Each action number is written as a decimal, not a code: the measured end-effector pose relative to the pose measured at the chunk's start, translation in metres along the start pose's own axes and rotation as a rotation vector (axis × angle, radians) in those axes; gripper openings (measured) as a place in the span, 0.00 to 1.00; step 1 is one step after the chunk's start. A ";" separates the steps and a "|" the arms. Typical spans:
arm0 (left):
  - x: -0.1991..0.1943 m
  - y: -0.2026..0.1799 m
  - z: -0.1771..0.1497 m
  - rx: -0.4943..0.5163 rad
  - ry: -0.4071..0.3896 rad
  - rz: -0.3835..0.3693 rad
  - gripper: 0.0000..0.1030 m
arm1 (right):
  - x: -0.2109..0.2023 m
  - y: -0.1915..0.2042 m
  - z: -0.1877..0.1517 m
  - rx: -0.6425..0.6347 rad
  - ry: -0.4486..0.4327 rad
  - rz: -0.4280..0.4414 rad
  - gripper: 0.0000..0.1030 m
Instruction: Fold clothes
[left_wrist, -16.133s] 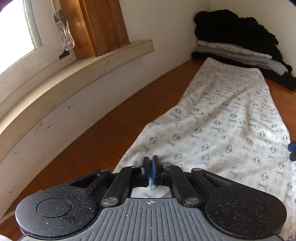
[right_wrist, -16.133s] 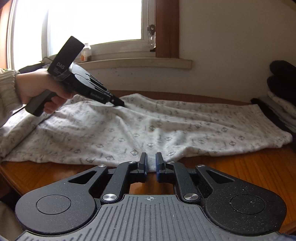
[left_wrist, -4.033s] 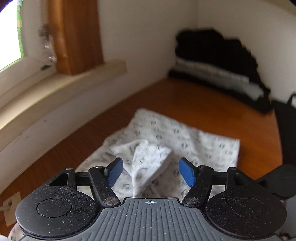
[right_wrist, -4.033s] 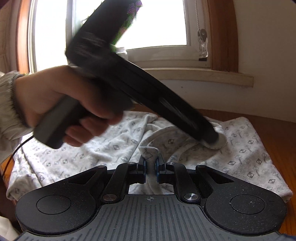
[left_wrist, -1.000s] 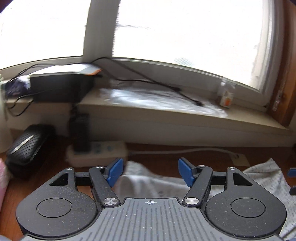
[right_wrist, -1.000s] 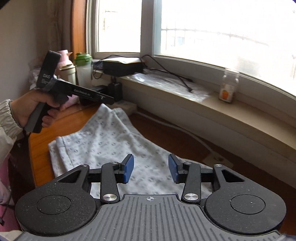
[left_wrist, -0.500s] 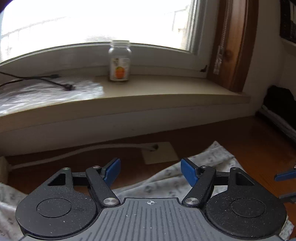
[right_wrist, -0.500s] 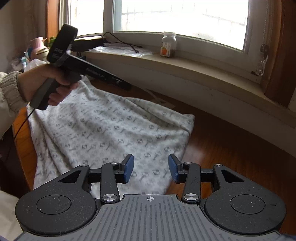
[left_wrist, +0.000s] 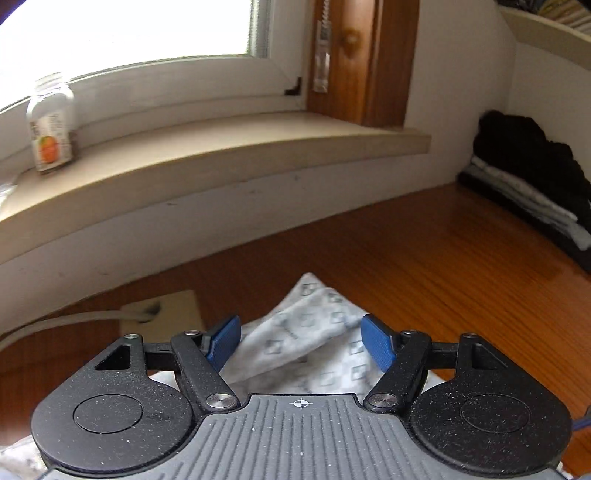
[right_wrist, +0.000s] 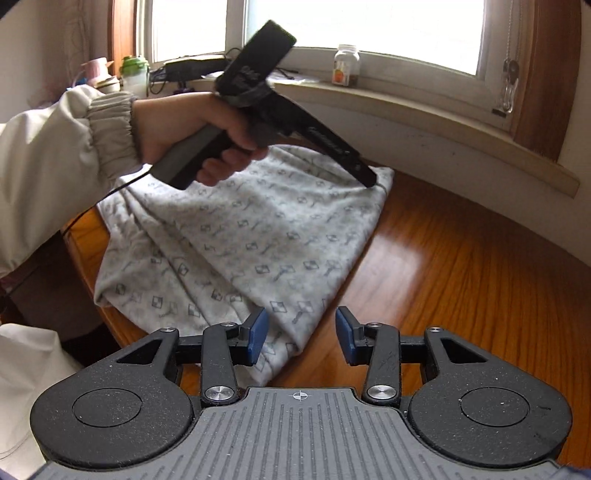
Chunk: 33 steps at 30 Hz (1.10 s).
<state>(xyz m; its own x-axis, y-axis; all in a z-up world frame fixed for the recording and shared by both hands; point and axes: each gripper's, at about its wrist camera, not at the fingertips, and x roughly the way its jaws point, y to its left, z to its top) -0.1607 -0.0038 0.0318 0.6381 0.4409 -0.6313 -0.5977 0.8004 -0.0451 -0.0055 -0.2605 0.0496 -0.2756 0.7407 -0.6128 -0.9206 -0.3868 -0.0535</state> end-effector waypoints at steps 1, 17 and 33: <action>0.003 -0.002 0.001 0.006 0.002 -0.001 0.73 | 0.003 0.002 0.000 -0.008 -0.005 -0.010 0.39; 0.025 -0.016 0.008 0.111 0.026 0.012 0.69 | 0.024 0.021 -0.006 -0.099 -0.095 -0.100 0.32; 0.011 0.018 0.044 0.038 -0.124 0.236 0.00 | 0.025 0.017 -0.011 -0.031 -0.113 -0.067 0.27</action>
<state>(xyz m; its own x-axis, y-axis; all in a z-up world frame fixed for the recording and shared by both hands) -0.1432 0.0328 0.0582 0.5395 0.6617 -0.5206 -0.7197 0.6834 0.1229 -0.0251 -0.2547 0.0244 -0.2450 0.8220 -0.5141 -0.9294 -0.3500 -0.1168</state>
